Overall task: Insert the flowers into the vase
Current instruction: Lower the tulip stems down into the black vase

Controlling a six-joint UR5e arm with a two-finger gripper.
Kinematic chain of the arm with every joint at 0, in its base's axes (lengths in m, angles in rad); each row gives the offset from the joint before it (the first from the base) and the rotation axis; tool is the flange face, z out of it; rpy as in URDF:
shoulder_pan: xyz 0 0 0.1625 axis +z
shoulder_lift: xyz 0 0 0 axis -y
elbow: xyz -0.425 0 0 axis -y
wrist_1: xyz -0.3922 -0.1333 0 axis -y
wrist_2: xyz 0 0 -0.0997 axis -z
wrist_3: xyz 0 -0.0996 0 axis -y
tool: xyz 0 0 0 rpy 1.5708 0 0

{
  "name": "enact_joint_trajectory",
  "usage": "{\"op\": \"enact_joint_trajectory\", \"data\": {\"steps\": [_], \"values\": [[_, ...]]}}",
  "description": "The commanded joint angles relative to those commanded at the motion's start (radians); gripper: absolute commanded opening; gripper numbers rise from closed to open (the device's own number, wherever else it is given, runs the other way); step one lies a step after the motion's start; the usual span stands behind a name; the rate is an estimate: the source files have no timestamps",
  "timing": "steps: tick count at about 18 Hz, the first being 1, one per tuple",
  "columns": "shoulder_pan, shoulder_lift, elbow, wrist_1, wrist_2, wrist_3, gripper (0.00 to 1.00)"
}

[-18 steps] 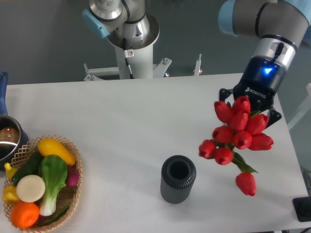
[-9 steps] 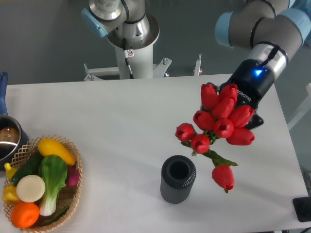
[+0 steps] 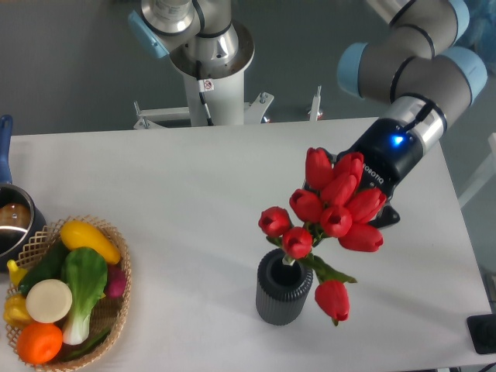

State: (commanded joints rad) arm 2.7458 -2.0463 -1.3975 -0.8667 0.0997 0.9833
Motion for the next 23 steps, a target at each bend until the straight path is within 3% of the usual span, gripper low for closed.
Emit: {"op": "enact_joint_trajectory", "data": {"steps": [12,23], "values": [[0.002,-0.043,-0.018,0.006,-0.003,0.005,0.01],[0.02,-0.054,-0.132,0.028,0.009,0.072,0.04]]}}
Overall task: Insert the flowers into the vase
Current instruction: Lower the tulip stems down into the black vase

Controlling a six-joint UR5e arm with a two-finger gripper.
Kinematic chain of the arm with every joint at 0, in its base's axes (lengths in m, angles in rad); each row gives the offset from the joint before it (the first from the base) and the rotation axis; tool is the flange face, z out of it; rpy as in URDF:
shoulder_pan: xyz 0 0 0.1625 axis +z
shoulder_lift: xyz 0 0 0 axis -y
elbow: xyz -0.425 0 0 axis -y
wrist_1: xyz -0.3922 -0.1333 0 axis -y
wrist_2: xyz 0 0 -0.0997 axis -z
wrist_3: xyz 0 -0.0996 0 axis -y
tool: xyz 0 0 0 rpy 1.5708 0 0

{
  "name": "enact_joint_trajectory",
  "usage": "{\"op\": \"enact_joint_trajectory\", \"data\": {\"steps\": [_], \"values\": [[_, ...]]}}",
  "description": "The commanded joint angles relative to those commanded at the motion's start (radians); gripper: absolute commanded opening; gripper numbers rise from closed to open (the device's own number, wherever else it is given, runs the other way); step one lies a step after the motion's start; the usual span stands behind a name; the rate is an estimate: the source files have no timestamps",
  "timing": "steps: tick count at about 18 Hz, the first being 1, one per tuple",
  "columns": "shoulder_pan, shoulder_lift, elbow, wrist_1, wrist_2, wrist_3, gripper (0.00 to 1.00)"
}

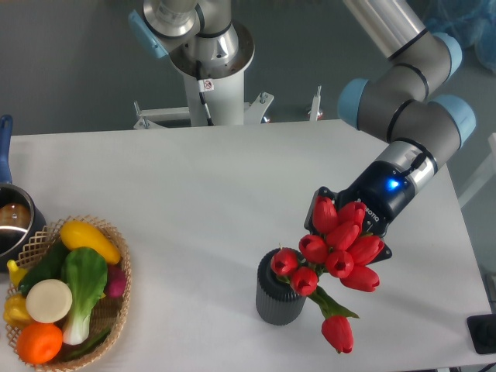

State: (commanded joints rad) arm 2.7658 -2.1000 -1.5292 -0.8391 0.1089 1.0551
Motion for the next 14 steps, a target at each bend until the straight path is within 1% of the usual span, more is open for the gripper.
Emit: {"op": "enact_joint_trajectory", "data": {"steps": [4,8,10,11,12,13,14], "values": [[0.0,-0.002,-0.055,0.0,0.009,0.084,0.06],[0.003,-0.003,-0.1,0.002,0.011,0.137,0.13],[0.005,-0.005,-0.114,0.002,0.011,0.155,0.26],[0.005,-0.005,-0.123,0.002,0.011,0.169,0.37],[0.006,-0.005,-0.129,0.002,0.011,0.18,0.5],[0.008,-0.005,-0.135,0.0,0.011,0.184,0.56],[0.008,-0.005,-0.141,0.0,0.011,0.184,0.65]]}}
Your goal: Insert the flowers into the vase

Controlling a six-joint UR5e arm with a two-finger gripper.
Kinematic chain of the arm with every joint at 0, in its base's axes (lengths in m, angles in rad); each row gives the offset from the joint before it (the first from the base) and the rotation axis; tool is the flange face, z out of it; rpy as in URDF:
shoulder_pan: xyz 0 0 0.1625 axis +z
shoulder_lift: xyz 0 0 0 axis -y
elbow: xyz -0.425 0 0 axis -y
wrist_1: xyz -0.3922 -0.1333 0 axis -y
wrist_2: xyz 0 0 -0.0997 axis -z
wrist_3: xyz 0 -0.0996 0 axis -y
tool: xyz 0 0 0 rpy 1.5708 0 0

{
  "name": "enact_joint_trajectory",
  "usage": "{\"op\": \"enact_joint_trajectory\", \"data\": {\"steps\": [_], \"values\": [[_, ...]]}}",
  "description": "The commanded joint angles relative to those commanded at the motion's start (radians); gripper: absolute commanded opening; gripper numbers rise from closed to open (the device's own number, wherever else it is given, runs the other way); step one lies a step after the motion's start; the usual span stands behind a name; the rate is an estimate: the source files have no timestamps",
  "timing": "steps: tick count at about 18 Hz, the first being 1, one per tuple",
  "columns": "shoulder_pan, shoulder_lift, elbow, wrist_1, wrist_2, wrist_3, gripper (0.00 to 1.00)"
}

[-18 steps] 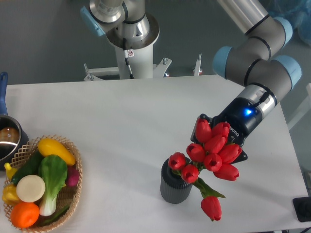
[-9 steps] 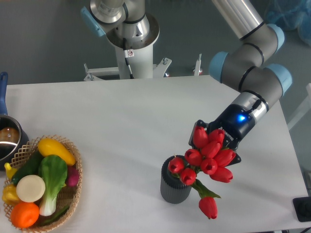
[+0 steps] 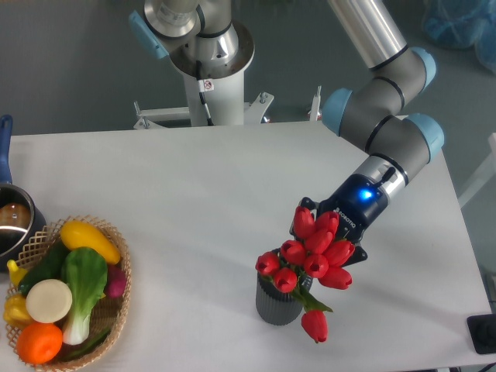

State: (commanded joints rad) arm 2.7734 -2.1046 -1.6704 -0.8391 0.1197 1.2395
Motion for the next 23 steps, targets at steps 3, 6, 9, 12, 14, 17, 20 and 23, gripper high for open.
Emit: {"op": "enact_joint_trajectory", "data": {"steps": [3,6,9,12,14,17,20,23], "values": [[0.005,0.002,-0.011,0.006,0.041,0.0,1.0],[0.014,0.006,-0.011,0.009,0.078,0.003,1.0],[0.025,0.012,-0.009,0.014,0.096,0.049,1.0],[0.037,0.066,-0.005,0.015,0.256,0.081,1.0],[0.043,0.11,-0.002,0.017,0.346,0.083,1.0],[0.061,0.15,0.018,0.017,0.396,0.084,1.0],[0.066,0.175,0.046,0.017,0.481,0.086,1.0],[0.077,0.178,0.066,0.026,0.575,0.13,1.0]]}}
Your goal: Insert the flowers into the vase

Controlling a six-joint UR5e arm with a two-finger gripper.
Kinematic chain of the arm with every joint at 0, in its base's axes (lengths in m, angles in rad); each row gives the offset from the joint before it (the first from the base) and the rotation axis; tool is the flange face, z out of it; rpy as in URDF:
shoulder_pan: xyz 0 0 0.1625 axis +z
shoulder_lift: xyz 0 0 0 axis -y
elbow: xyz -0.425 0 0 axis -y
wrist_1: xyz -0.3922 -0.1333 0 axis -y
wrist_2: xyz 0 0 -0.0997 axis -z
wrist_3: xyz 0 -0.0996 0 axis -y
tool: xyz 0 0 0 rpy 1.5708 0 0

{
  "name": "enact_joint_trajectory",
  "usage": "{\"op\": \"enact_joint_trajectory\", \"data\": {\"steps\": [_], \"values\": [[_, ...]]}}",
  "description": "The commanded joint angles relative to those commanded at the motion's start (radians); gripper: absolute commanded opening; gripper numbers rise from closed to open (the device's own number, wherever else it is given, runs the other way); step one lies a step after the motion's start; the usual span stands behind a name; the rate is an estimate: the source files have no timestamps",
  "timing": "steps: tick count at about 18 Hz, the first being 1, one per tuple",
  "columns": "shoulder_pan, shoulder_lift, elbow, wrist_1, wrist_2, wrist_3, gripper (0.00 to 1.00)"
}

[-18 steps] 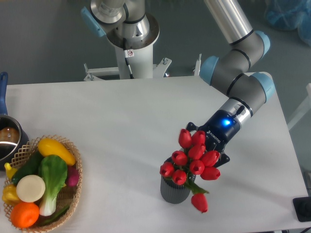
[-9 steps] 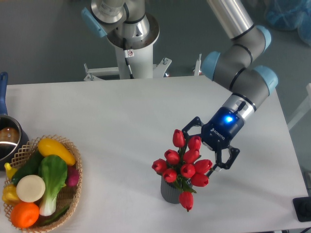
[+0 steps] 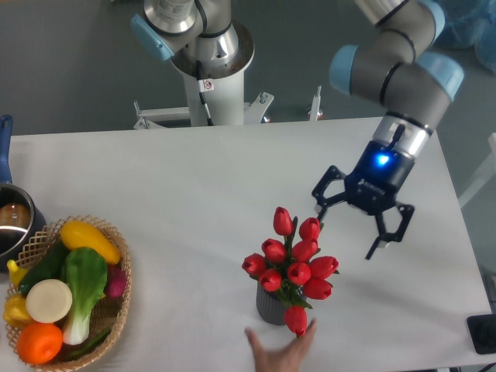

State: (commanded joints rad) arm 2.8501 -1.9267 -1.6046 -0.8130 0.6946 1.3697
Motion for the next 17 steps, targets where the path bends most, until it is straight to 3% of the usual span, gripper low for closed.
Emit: {"op": "enact_joint_trajectory", "data": {"steps": [5,9,12,17], "values": [[0.054,0.025,-0.012,0.0,0.202,0.026,1.0],[0.08,0.018,-0.063,-0.002,0.416,0.228,1.0],[0.103,0.015,-0.098,-0.005,0.569,0.259,1.0],[0.107,-0.006,-0.089,-0.008,0.808,0.269,1.0]]}}
